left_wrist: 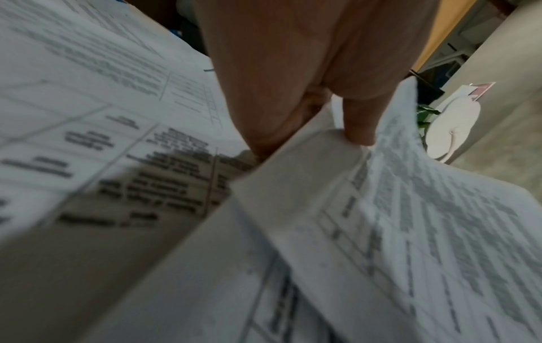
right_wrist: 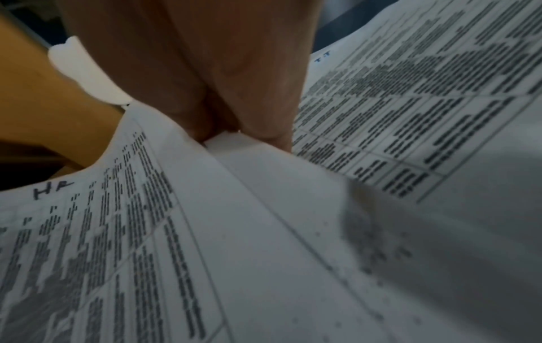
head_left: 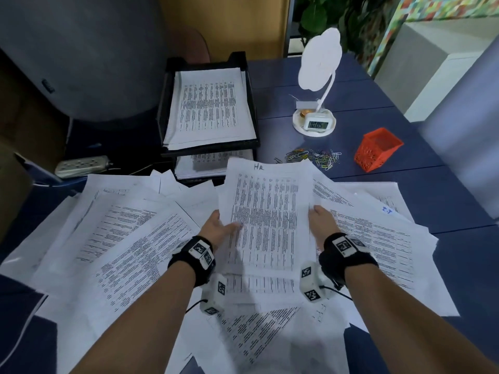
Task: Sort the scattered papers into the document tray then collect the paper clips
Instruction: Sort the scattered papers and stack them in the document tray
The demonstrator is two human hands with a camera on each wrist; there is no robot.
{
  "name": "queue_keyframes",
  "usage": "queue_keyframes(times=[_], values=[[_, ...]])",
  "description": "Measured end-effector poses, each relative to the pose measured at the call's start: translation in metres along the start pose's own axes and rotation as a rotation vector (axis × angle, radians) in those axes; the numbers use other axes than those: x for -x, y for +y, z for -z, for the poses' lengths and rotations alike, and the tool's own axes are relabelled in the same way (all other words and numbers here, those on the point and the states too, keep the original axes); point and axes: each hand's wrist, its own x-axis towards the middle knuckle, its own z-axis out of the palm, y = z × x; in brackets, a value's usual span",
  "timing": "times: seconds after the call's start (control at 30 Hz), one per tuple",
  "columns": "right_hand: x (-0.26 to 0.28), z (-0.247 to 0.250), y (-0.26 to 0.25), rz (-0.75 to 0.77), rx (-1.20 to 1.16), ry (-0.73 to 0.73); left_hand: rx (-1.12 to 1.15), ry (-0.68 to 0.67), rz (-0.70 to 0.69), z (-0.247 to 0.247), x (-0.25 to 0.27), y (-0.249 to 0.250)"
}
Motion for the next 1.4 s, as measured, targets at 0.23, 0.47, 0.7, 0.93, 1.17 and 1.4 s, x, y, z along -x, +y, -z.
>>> queue_keyframes(times=[0.23, 0.47, 0.7, 0.93, 1.17, 1.4], values=[[0.018, 0.007, -0.02, -0.034, -0.066, 0.038, 0.029, 0.041, -0.125, 0.002, 0.014, 0.02], [0.025, 0.008, -0.057, 0.209, -0.239, -0.008, 0.192, 0.214, -0.405, 0.011, 0.036, 0.073], [0.046, 0.004, -0.114, 0.517, -0.357, 0.051, 0.406, 0.433, -0.58, 0.017, 0.036, 0.102], [0.049, -0.001, -0.12, 0.507, -0.465, 0.053, 0.332, 0.41, -0.631, 0.022, 0.036, 0.096], [0.046, -0.005, -0.12, 0.476, -0.386, -0.004, 0.387, 0.311, -0.46, 0.027, 0.037, 0.092], [0.039, -0.01, -0.117, 0.413, -0.286, -0.043, 0.47, 0.293, -0.429, 0.029, 0.03, 0.095]])
